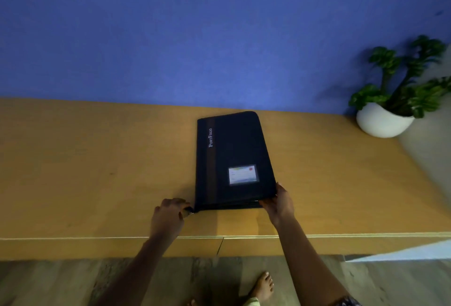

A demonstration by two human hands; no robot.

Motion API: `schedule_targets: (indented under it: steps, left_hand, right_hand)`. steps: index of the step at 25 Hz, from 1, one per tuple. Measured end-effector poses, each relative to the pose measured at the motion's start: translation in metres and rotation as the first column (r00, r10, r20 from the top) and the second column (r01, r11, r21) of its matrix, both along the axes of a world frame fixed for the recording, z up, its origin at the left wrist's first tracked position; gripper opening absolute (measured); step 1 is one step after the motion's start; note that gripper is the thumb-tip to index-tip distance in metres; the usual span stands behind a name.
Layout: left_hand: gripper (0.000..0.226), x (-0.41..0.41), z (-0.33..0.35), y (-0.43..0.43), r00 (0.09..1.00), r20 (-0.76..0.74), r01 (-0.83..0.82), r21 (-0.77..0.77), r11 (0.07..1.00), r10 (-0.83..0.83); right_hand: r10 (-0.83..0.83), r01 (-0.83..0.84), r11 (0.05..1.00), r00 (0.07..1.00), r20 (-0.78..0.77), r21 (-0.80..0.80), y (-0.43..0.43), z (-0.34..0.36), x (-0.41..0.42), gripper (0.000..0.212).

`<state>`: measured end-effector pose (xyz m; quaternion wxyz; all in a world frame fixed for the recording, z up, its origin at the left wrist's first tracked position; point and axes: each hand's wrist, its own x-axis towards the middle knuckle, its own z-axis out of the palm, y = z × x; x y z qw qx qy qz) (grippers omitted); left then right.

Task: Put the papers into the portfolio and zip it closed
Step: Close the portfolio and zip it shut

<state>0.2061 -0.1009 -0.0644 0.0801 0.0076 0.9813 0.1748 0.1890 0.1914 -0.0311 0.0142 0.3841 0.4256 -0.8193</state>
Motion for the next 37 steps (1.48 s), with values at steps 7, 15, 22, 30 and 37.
schedule_targets:
  steps: [7, 15, 22, 30, 37]
  left_hand:
    - [0.038, -0.009, -0.016, 0.012, 0.981, 0.076, 0.194, -0.251, 0.948, -0.181]
    - [0.028, -0.012, -0.007, 0.015, 0.996, 0.074, 0.05, -0.011, 0.999, -0.049]
    - [0.023, -0.014, -0.004, 0.013, 0.982, 0.184, -0.085, 0.172, 0.981, 0.053]
    - [0.018, -0.017, -0.006, 0.005, 0.947, 0.315, -0.163, 0.301, 0.94, 0.064]
    - [0.023, -0.013, -0.006, 0.009, 0.974, 0.219, -0.119, 0.259, 0.958, 0.062]
  right_hand:
    - [-0.004, -0.014, 0.99, 0.992, 0.125, 0.143, 0.006, -0.008, 0.004, 0.034]
    - [0.003, -0.189, 0.883, 0.918, 0.397, 0.429, -0.01, -0.035, 0.022, 0.024]
    - [0.458, -0.602, 0.661, 0.796, 0.396, 0.447, -0.114, -0.05, 0.031, 0.01]
    - [0.513, -0.679, 0.55, 0.734, 0.446, 0.486, -0.18, -0.049, 0.019, 0.021]
    - [0.57, -0.687, 0.099, 0.633, 0.525, 0.72, -0.174, -0.048, 0.026, 0.018]
